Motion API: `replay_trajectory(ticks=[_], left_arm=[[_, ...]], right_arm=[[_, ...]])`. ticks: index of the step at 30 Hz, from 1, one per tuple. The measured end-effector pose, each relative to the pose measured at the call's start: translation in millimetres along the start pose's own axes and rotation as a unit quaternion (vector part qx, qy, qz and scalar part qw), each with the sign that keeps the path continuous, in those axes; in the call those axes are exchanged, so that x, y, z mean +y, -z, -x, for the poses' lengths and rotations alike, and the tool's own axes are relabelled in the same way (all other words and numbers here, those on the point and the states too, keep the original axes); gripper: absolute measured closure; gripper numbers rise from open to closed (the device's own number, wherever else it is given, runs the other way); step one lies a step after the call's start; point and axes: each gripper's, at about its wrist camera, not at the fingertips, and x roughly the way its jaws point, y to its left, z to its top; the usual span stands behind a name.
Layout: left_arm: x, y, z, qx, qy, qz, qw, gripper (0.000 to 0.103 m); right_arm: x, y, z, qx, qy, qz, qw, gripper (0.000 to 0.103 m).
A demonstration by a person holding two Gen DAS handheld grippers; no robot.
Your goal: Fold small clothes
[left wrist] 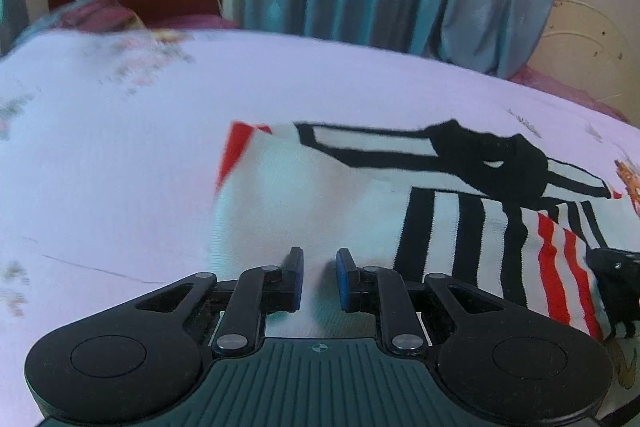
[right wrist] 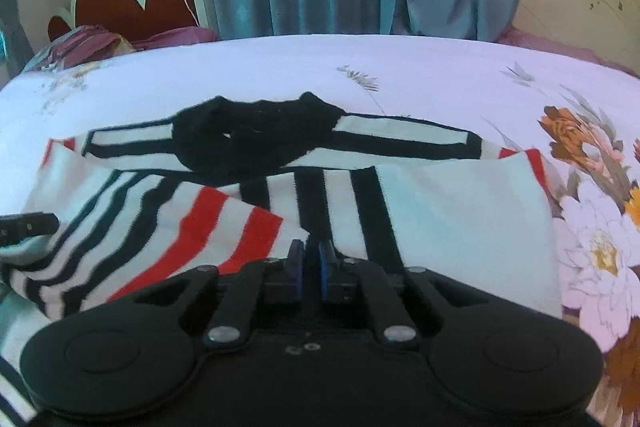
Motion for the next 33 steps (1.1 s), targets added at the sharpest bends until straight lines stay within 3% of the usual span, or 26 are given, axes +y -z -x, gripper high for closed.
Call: replay_trajectory(ticks=[1,8,10,18,25,33], left_arm=[[-0.7,2.1,7.4,-0.005,0.005,-0.002,1.0000,0.086],[-19.7,30.1,35.2,-0.002,0.025,-0.046,0.9986,0.086],[-17.9,38.0,27.5,0.017,0.016,-0.044,0.9987,0.086],[-13.9,39.9,31.1,0.020,0.004,-0.021,0.9996,0.086],[-34.1,47.0,67.4,0.014,0.020,-0.026,0.9994,0.086],[-66.8,89.8,92.0,0.045,0.043,-0.055,0.9966,0.086]], right_arm=[[1.5,0.7,7.5,-0.007,-0.011,-0.002,1.000,0.080],[34.6,16.0,29.1,-0.009,-0.058,0.033,0.998,0.082],[38.7,22.5,24.2,0.002,-0.043,0.049,0.998,0.081],[6.0,27.8,30.5,0.010,-0.014,0.033,0.999,0.082],[3.2,44.4,63.3,0.000,-0.052,0.027,0.998,0.079],[23.9,68.8,81.4,0.019,-0.103,0.050,0.993,0.075]])
